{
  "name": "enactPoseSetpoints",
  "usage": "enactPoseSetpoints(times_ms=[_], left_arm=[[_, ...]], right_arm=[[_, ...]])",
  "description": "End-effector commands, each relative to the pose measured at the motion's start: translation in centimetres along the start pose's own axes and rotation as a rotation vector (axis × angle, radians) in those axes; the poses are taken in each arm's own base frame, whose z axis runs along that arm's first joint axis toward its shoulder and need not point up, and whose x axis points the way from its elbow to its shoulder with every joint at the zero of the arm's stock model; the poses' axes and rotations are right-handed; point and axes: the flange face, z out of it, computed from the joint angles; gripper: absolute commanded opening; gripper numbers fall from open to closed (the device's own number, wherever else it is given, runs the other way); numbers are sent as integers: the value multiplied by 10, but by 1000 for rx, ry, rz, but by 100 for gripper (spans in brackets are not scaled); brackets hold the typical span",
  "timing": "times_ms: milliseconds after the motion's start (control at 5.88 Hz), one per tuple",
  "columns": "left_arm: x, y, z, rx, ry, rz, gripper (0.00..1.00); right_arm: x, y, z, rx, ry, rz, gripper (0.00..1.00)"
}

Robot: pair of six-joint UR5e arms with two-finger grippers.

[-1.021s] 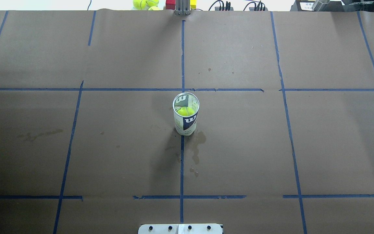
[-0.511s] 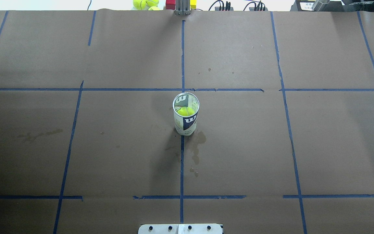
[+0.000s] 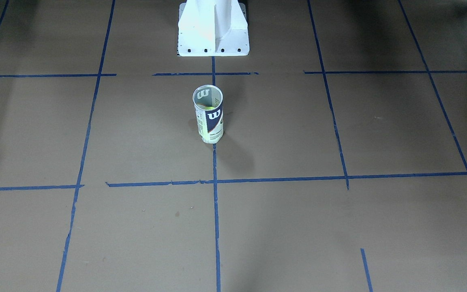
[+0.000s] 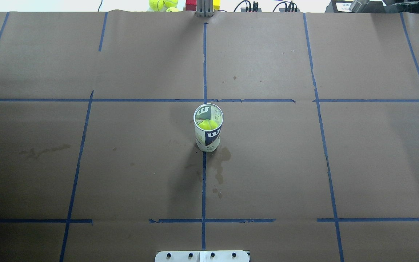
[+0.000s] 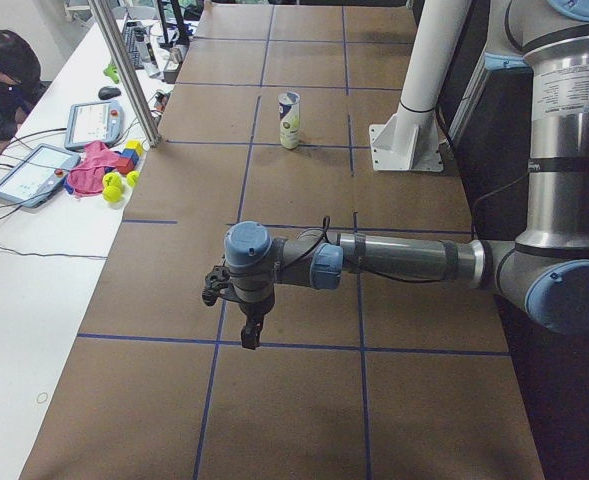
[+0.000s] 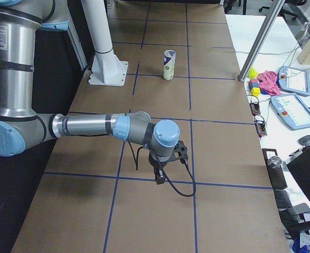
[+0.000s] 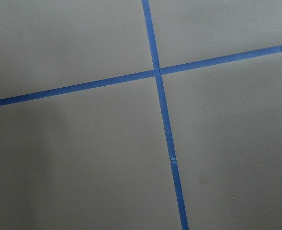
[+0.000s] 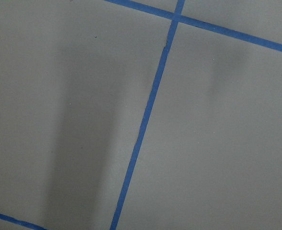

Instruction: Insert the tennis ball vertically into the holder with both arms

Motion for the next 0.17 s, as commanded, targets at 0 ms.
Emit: enactPoseSetpoints(times_ms=[0], left_arm=[[0, 0, 0, 0, 0, 0, 100]], right_arm=[[1, 0, 1, -2, -1, 1, 100]])
